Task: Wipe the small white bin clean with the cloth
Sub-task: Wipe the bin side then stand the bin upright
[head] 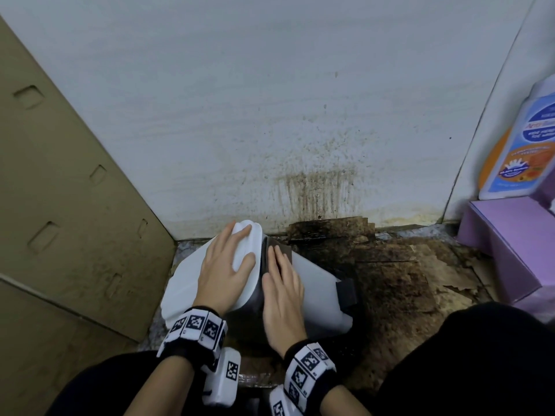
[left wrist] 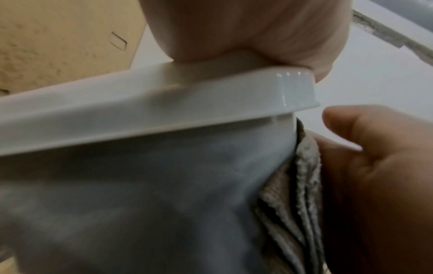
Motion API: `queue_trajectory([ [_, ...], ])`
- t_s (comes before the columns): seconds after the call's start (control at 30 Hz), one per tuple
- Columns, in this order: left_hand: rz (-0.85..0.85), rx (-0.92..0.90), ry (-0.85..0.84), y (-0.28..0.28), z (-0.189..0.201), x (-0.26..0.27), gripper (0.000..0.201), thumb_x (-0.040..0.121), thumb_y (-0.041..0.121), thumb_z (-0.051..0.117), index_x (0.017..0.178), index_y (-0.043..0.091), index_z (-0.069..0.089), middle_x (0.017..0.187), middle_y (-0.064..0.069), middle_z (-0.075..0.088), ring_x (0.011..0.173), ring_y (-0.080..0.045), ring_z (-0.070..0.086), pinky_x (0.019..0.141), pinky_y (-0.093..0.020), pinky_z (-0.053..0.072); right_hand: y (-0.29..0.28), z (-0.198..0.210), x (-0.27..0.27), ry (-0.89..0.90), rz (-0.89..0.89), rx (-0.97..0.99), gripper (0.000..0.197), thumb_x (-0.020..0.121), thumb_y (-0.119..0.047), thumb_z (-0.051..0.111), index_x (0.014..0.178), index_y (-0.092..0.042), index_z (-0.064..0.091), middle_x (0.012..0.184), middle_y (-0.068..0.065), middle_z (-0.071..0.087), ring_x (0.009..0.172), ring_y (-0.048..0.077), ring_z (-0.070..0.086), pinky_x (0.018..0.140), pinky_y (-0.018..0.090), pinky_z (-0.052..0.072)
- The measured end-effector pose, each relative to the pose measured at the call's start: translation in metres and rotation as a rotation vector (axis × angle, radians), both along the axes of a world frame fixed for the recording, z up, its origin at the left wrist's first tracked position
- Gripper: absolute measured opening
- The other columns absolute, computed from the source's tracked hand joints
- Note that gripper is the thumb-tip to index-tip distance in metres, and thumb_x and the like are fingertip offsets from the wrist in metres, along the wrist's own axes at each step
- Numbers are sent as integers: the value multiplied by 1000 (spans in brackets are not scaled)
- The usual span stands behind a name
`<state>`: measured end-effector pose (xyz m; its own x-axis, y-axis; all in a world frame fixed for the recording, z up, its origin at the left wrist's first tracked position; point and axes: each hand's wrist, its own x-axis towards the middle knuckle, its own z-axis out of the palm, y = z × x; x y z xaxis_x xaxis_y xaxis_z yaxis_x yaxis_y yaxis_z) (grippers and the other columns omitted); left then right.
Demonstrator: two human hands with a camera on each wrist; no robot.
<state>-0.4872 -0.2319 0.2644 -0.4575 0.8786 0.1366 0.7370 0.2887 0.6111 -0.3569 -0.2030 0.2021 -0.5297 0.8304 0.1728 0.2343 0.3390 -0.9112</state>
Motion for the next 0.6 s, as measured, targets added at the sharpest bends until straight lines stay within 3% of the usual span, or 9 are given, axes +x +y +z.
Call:
queue_trajectory([
  [0.1, -7, -9, -1, 1, 0, 1, 63, 84, 60, 32, 146, 48, 36, 163, 18, 18, 150, -10, 15, 120, -40, 20, 12, -3, 0, -25, -77, 129, 59, 102, -48, 12, 158, -31, 20, 159, -15, 19, 144, 3, 21, 121, 33, 20],
  [0.23, -5, -4, -8, -1, 0, 0, 65, 83, 62, 30, 146, 49, 36, 163, 18, 18, 150, -10, 15, 120, -40, 20, 17, -16, -5, -30, -29, 193, 67, 102, -55, 3, 160, -23, 12, 168, -10, 6, 153, 4, 1, 125, 39, 12],
  [0.43, -6, 5, -4, -2, -1, 1, 61, 84, 60, 32, 144, 52, 36, 163, 20, 19, 149, -9, 17, 118, -37, 20, 25, -45, 7, 23, -91, 299, 57, 104, -35, 24, 157, -15, 27, 164, -2, 25, 153, 12, 20, 122, 40, 26],
  [0.6, 12, 3, -34, -7, 0, -9, 55, 88, 54, 38, 143, 55, 36, 161, 24, 18, 148, -7, 18, 113, -37, 22, 37, -97, 36, -55, -226, 139, 60, 104, -46, 13, 157, -23, 26, 164, -7, 24, 152, 5, 16, 122, 44, 25],
])
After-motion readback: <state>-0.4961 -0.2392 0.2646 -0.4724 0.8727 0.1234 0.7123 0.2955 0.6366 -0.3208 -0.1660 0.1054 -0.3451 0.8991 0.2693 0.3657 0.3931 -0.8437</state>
